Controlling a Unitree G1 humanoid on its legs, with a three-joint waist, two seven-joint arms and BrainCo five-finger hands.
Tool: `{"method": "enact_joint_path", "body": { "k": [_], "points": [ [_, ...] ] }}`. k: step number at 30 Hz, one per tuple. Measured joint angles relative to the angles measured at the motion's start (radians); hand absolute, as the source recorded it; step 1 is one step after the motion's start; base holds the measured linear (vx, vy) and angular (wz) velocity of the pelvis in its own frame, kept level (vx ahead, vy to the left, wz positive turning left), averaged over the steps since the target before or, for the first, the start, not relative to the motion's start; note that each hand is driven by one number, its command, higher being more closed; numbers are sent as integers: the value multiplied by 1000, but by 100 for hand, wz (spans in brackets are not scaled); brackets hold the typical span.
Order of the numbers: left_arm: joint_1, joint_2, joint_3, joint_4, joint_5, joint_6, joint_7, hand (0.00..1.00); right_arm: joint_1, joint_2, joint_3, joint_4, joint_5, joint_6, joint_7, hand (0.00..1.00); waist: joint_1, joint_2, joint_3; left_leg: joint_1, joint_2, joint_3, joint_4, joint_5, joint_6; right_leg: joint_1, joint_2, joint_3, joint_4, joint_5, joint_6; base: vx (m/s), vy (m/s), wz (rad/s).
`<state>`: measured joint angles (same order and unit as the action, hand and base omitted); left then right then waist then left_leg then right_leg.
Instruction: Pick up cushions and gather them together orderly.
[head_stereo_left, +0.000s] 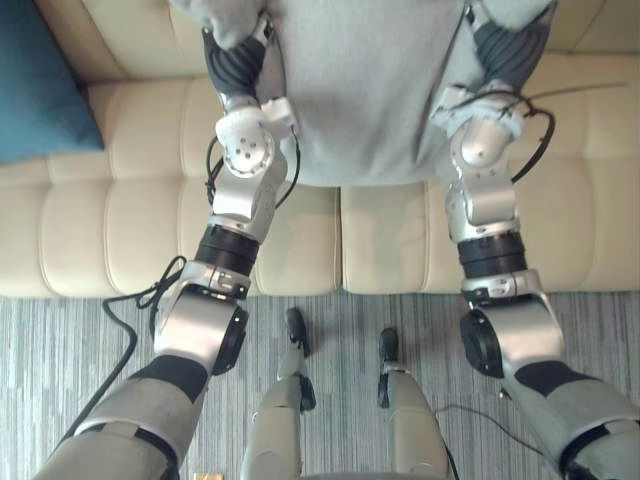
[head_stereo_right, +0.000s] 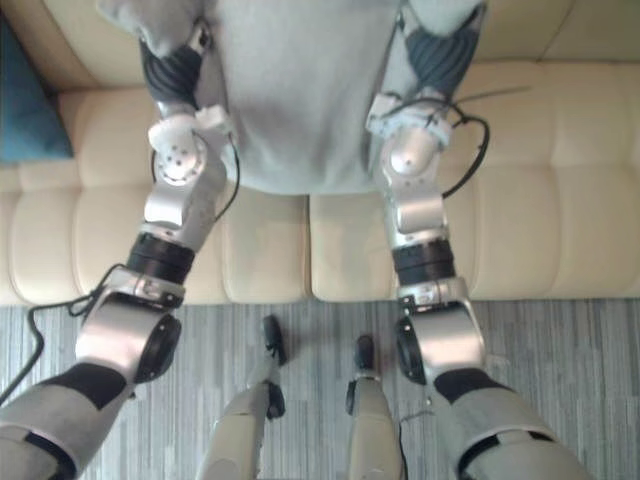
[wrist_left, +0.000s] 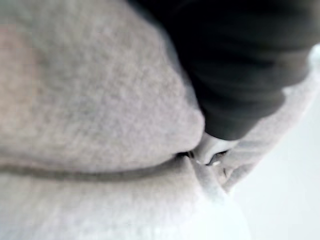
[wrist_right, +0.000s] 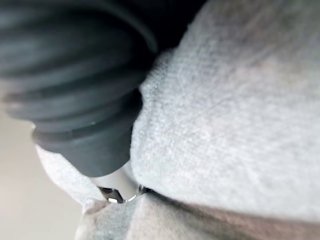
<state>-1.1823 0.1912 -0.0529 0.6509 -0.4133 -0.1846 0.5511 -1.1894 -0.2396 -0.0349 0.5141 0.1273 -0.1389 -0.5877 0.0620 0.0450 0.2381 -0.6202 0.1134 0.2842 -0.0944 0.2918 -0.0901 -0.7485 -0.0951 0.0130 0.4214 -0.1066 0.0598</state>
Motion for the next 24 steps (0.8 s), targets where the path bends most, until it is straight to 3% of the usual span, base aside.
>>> {"method": "enact_joint_path", "body": {
  "k": [1,2,6,15,20,24],
  "points": [
    [-15,0,6,21,-14,0,-8,100,-21,-1,-1,28,6,0,1,100,0,3,13,-7,1,-5,-3,13,0,-10,1,0,8,0,0,-14,-68,8],
    [-29,0,12,43,-24,0,-16,0,-40,-4,-1,53,16,0,2,0,0,4,25,-15,3,-15,-7,20,-8,-21,3,0,13,-1,-1,-19,-71,5],
    [-72,20,47,98,-24,-8,-67,0,-107,-48,-1,124,81,-2,26,0,-1,10,51,-78,13,-32,-7,24,-8,-99,13,-4,47,-12,-10,-12,-59,2],
    [-131,120,66,171,-144,-1,-145,0,-193,-196,30,256,274,-8,124,0,-2,10,72,-79,16,-45,-6,41,-31,-97,12,-14,51,-10,-12,17,-40,2],
    [-158,214,115,164,-180,3,-144,0,-217,-289,24,256,403,-7,147,0,-6,10,72,-77,16,-47,-6,44,-27,-86,7,-28,40,-6,-15,26,-25,4],
    [-143,244,169,133,-220,2,-142,0,-220,-310,17,243,510,-11,147,0,-5,10,72,-46,19,-48,-6,51,-29,-42,7,-38,28,-6,-15,33,-58,6]
  ]
}}
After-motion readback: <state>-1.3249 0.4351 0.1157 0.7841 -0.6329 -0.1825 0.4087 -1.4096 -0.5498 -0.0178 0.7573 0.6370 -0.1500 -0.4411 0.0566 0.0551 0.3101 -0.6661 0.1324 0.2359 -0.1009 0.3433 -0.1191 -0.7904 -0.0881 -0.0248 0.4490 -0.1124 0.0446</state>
